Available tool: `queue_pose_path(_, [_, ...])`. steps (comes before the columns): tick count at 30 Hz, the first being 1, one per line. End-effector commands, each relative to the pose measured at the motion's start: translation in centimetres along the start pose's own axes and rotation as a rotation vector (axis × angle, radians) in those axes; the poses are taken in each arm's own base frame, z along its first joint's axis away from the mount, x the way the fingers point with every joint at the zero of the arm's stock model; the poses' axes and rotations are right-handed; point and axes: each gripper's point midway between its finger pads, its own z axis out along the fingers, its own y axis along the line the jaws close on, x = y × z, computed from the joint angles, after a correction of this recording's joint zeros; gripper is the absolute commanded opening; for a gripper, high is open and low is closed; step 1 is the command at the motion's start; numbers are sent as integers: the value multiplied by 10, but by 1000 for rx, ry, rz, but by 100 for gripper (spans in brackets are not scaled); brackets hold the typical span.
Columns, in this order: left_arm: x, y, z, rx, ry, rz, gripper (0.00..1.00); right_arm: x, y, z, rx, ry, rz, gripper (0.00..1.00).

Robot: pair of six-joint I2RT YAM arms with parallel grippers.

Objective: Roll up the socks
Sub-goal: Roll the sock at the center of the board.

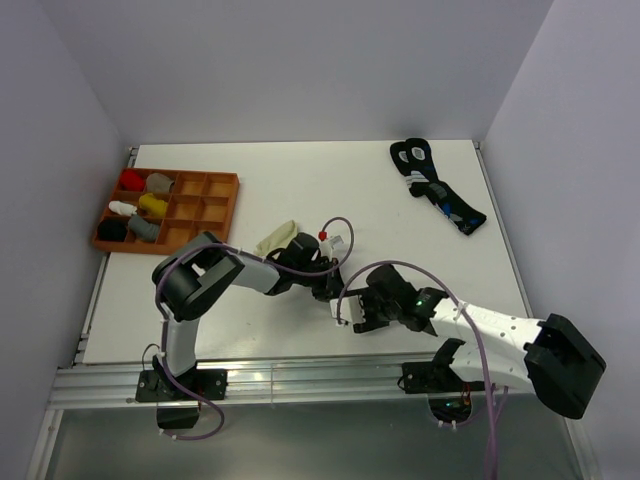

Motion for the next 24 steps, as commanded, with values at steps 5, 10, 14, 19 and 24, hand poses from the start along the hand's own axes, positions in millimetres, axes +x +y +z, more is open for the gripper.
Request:
queue_pose_path(5, [56, 92, -9, -307, 145, -115, 0, -9, 2, 9, -82, 20, 45, 42])
queue_pose_path(10, [52, 85, -13, -292, 86, -157, 5, -8, 11, 11, -181, 72, 95, 20])
queue_pose_path(14, [33, 66, -24, -265, -53, -162, 22, -2, 20, 12, -242, 120, 132, 17])
queue_pose_path(19, [14, 52, -44, -244, -235, -183, 36, 5, 29, 13, -296, 176, 182, 16])
queue_pose_path(24, [6, 45, -61, -244, -364, -220, 39, 14, 28, 17, -298, 243, 232, 15])
